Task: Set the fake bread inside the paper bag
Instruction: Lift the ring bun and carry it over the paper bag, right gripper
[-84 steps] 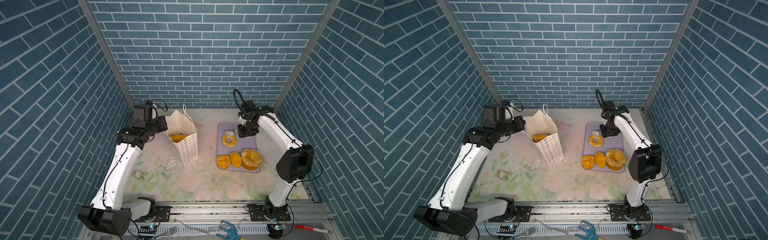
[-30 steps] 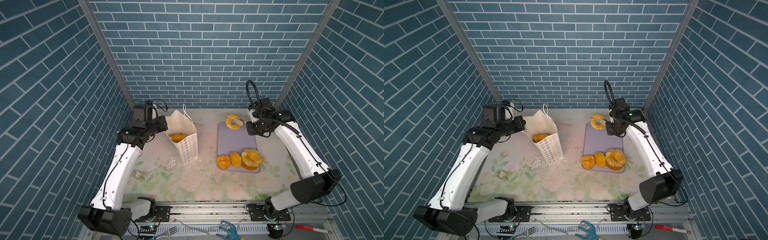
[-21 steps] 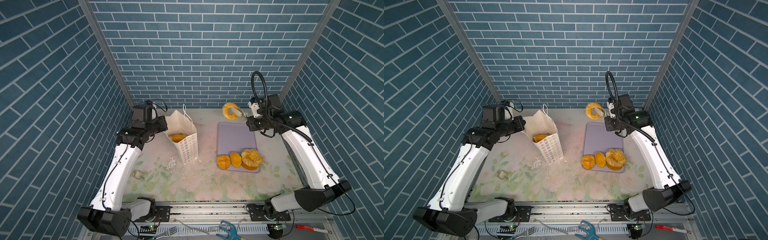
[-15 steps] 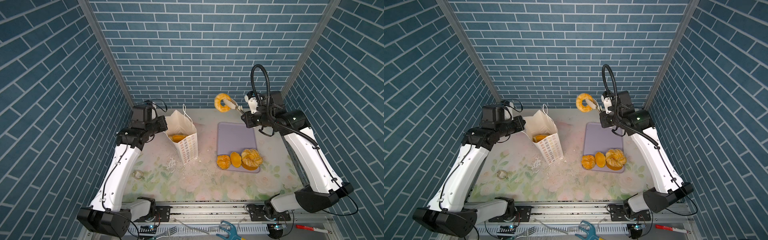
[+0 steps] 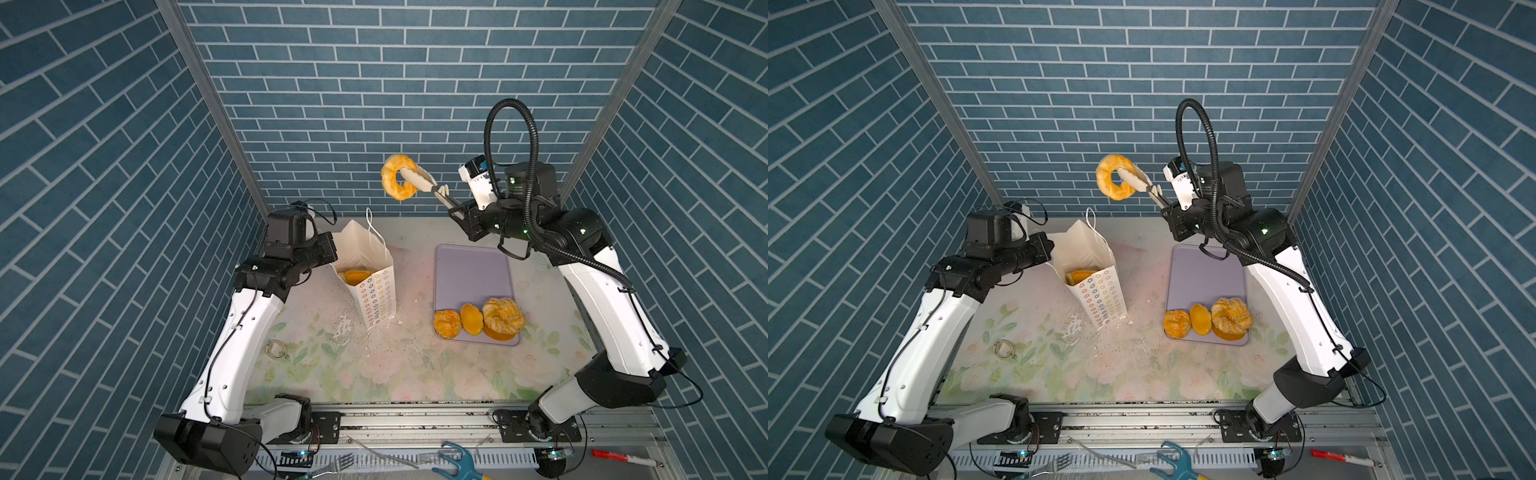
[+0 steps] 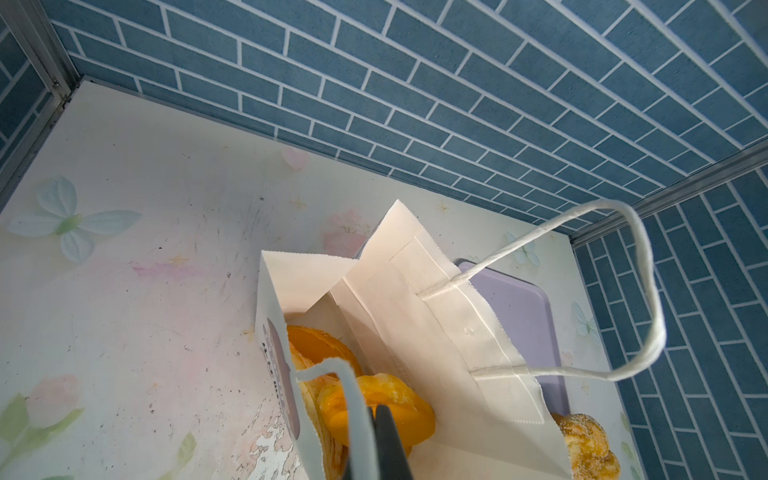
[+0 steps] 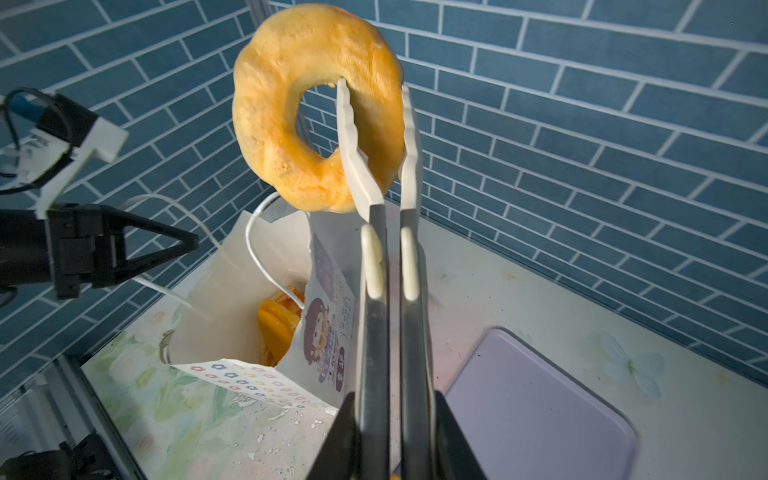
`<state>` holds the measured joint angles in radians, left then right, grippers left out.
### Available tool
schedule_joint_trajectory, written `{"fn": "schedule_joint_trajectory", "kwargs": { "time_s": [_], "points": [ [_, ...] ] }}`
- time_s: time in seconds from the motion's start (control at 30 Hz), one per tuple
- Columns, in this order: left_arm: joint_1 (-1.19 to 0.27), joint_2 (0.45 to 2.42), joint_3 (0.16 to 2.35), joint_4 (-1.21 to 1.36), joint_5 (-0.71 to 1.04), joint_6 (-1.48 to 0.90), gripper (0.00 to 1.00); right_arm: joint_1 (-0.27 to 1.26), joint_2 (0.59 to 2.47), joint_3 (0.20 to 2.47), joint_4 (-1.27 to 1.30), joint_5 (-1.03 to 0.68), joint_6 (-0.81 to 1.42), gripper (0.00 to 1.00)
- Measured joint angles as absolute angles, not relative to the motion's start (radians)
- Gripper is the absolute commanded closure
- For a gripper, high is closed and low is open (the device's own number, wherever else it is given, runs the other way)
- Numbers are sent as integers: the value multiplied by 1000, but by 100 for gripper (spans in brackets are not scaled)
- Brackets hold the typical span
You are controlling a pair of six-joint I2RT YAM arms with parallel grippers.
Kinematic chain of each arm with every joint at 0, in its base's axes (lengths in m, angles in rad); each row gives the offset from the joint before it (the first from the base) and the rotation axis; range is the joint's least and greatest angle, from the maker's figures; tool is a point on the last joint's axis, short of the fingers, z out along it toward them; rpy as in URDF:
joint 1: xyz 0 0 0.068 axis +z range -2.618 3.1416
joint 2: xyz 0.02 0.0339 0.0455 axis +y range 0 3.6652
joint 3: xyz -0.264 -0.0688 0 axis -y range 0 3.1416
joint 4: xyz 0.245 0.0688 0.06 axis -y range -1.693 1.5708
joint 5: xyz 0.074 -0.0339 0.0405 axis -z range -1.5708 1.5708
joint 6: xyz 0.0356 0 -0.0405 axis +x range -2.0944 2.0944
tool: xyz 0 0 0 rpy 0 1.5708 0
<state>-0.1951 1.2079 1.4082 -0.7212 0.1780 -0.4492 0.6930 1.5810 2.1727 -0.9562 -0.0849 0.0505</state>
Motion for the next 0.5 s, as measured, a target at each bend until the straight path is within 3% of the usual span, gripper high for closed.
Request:
{"fn": "schedule_joint_trajectory", "kwargs": {
  "time_s": [0.5],
  "points": [
    [-199, 1208, 1408, -722, 176, -453, 100, 911, 1732, 2262, -1015, -80, -54, 81]
  ]
}}
